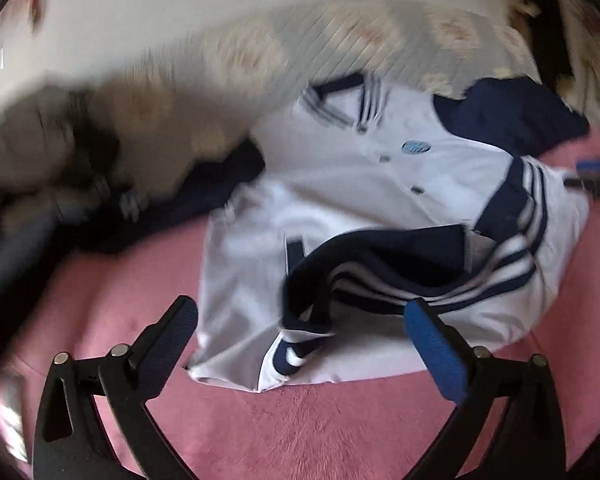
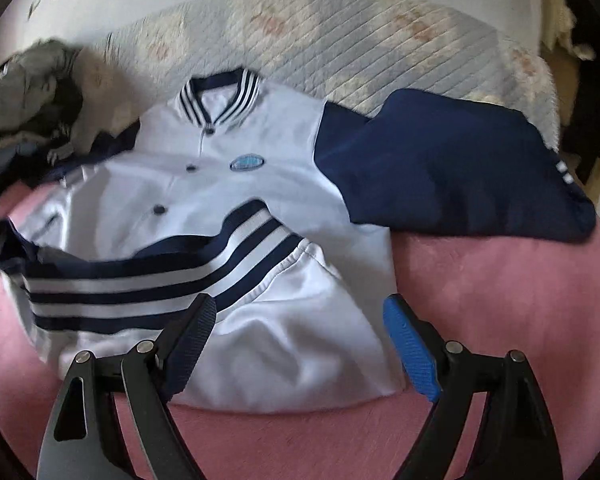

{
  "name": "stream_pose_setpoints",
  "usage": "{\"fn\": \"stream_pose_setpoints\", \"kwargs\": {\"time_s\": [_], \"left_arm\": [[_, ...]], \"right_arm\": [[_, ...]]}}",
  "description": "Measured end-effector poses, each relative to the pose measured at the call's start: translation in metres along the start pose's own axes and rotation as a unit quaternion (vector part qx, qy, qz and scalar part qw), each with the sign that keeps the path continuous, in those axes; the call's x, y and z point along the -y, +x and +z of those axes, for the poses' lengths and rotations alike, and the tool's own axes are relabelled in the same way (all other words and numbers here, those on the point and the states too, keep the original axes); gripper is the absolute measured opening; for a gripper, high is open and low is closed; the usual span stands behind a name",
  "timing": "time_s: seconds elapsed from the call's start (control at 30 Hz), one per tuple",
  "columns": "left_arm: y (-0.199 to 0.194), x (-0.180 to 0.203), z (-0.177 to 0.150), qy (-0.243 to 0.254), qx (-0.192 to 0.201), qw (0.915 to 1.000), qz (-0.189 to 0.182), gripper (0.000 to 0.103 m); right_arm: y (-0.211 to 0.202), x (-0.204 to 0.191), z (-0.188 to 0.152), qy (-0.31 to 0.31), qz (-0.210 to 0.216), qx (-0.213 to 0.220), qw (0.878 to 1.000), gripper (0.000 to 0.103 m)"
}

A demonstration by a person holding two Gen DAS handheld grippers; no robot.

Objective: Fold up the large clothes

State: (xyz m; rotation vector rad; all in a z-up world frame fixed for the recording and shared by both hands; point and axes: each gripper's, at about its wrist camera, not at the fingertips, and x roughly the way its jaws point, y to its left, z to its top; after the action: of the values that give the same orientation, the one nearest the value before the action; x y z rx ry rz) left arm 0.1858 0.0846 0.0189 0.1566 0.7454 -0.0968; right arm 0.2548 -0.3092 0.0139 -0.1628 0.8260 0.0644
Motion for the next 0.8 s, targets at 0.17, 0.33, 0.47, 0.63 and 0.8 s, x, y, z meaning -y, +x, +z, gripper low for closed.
{"fn": "stream_pose_setpoints", "kwargs": {"time_s": [0.17,0.33,0.47,0.63,0.8], "left_arm": [[0.041,-0.01,-0.009,0.026,-0.057,0.9974,-0.035,0.056],[0.06,-0.026,-0.002,0.012,-0.057,0.9973,-0.045,0.015],[0.047,-0.048,0.015,-0.052,-0.04,0.9946,-0.08,0.014],[0.04,-0.046,0.016,-0.071,-0.029,0.9968,-0.023,0.014],[0.073,-0.037,0.002,-0.022,-0.061,0.9954,0.071,0.02]], "right_arm": [[0.014,-0.002,-0.007,-0.001,0.04,-0.009,0.999,0.025],[-0.008,0.004,-0.016,0.045,-0.026,0.079,0.996,0.006],[-0.03,0.005,-0.012,0.064,-0.052,0.108,0.991,0.006],[-0.03,0.014,-0.012,0.088,-0.045,0.081,0.992,0.006],[-0.004,0.011,-0.023,0.084,-0.009,0.029,0.996,0.008]]}}
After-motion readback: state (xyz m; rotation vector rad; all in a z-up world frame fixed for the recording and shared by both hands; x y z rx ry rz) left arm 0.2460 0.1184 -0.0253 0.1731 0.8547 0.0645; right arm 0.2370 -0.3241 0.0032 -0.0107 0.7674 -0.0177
